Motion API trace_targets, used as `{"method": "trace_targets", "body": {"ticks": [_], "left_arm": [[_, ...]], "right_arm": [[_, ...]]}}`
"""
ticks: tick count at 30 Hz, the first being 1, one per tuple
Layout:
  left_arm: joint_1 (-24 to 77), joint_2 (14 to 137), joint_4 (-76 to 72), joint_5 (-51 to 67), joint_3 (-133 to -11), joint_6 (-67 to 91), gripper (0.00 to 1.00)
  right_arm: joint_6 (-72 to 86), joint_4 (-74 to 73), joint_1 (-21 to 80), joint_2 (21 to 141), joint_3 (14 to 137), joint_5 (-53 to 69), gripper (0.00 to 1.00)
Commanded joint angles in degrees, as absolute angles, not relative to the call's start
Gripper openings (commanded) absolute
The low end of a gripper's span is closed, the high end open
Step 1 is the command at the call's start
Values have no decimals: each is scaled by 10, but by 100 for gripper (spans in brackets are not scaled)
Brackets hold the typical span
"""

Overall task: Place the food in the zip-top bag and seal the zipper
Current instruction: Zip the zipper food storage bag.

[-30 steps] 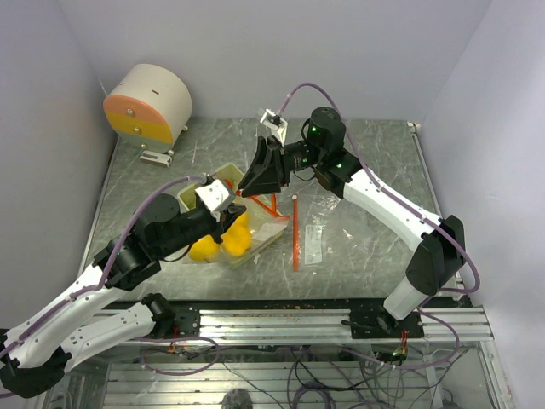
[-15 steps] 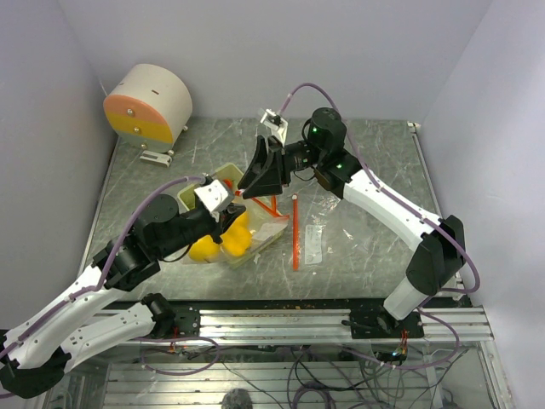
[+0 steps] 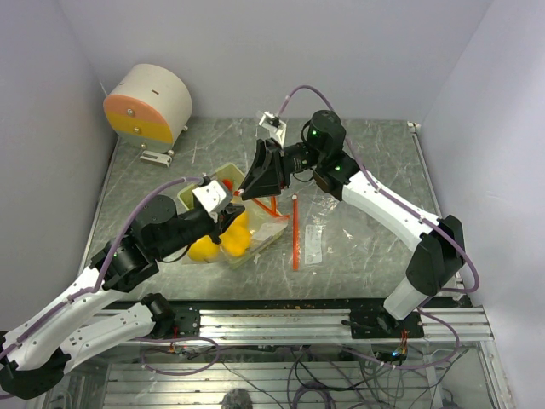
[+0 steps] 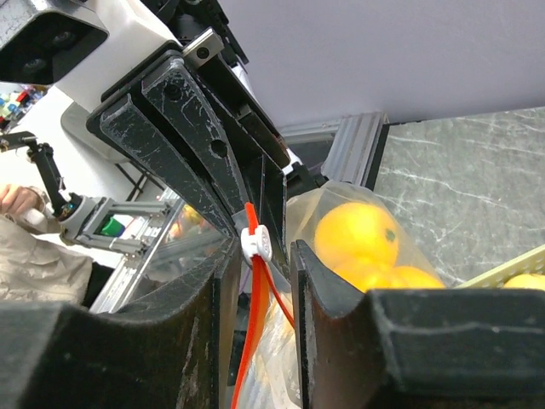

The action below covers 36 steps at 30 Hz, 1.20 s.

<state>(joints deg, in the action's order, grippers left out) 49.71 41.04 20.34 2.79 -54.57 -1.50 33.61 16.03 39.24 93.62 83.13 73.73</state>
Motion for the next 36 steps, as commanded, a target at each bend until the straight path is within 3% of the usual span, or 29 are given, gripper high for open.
{"method": "trace_targets", "body": {"ticks": [1, 11, 16, 26, 36], "left_arm": [[499, 406, 179, 32, -559, -12, 7], [499, 407, 176, 31, -557, -12, 7], [499, 406, 175, 30, -557, -12, 7], [499, 403, 195, 27, -564, -28, 7], [499, 418, 182, 56, -580, -44, 31]], "right_arm": [[364, 198, 395, 923, 837, 734, 30], [351, 177, 404, 923, 845, 738, 18], [343, 169, 406, 921, 846, 737, 0], [333, 153, 406, 919, 850, 740, 0], [357, 198, 406, 909, 833, 759, 0]]}}
